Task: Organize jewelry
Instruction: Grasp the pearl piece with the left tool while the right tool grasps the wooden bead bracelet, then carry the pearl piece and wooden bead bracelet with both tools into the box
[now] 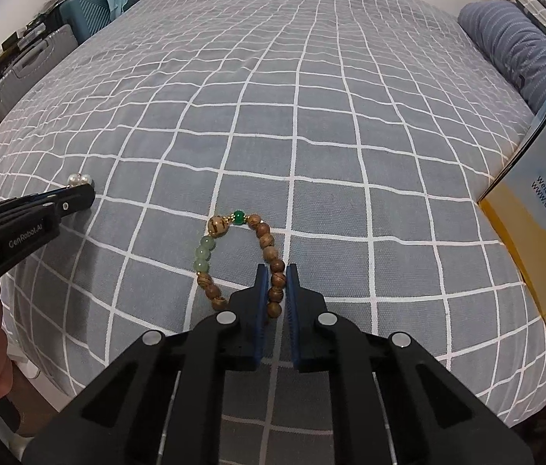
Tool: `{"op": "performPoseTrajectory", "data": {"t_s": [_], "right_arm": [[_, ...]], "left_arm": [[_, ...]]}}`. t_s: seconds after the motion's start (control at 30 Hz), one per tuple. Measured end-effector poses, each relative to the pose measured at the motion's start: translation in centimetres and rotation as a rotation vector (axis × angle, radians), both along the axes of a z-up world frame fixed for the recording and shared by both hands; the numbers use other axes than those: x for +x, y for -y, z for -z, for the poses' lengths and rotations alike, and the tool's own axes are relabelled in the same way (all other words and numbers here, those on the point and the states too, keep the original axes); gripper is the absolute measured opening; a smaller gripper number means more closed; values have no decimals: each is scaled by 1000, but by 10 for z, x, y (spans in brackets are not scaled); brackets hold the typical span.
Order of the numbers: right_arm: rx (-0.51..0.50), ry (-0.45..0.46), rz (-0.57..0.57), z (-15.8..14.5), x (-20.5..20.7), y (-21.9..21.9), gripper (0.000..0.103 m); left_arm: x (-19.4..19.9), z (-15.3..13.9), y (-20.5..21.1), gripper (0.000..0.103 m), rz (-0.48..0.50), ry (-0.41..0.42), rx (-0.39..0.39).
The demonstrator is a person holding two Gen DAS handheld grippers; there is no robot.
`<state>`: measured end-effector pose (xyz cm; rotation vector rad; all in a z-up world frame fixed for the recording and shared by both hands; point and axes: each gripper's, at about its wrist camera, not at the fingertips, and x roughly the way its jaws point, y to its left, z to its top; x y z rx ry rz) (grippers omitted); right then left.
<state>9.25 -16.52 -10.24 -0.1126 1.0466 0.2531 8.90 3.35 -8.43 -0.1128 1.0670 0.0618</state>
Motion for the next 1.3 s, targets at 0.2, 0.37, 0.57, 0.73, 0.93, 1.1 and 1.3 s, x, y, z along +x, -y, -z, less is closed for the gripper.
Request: {"op": "performPoseTrajectory", "data": {"t_s": [0.2, 0.37, 0.57, 0.73, 0.93, 1.1, 1.3], "right_arm": [[-2, 12, 8, -3, -1, 0, 8], [3, 26, 13, -10, -3, 2, 8], [10, 41, 19, -18, -3, 4, 8], [27, 53, 24, -26, -3, 7, 8], [42, 70, 29, -38, -3, 11, 8], [46, 92, 44, -48, -3, 17, 8], [35, 110, 60, -56, -2, 22, 7]], "left_arm": [[1, -4, -2, 11, 15, 18, -24], [0, -14, 0, 11, 33, 45, -37], [-1, -21, 2, 11, 50, 60, -43], [-1, -25, 2, 11, 54, 62, -41], [0, -31, 4, 11, 63, 69, -40], [0, -38, 9, 11, 81, 75, -31], [1, -50, 13, 11, 105, 98, -28]]}}
